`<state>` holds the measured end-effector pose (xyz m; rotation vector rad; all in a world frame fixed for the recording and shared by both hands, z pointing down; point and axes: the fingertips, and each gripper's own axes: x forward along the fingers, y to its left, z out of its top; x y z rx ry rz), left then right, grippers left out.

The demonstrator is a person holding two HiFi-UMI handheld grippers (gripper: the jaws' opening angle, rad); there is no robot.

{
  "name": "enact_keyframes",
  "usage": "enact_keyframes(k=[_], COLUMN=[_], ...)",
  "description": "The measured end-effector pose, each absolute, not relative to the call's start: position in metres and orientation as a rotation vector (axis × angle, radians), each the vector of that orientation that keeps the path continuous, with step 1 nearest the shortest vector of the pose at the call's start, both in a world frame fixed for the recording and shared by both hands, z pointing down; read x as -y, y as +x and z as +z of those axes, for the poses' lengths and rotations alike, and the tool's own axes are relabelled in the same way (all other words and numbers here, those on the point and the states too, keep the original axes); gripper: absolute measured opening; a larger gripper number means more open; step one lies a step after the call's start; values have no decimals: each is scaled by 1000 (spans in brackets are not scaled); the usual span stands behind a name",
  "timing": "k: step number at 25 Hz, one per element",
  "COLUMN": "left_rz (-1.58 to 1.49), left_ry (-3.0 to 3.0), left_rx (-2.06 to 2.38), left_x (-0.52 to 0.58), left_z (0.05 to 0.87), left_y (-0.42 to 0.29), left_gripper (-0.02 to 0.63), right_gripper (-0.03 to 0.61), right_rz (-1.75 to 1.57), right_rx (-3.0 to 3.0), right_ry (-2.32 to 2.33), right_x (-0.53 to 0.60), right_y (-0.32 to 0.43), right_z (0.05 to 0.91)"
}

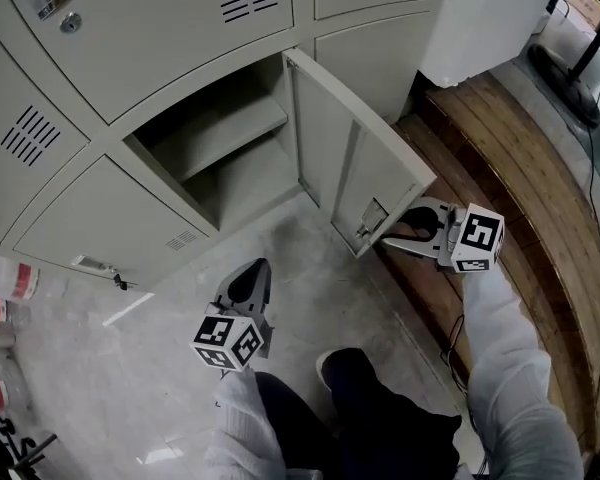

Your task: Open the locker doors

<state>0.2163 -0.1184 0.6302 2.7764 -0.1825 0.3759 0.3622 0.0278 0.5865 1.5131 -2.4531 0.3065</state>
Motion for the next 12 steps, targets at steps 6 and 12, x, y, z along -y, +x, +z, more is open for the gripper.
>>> enact_keyframes(k=[6,12], left_rz=[363,309], left_ry=[2783,2804], left_rx=[107,35], left_x=[99,78], left_z=[627,613], left_y=[229,246], left_gripper=[11,11], right_gripper=[132,132], right_rz=[262,177], right_rx=[2298,2118], right_ry=[1782,2077], right_x=[-40,-57], right_y=[369,363], right_z=[581,565])
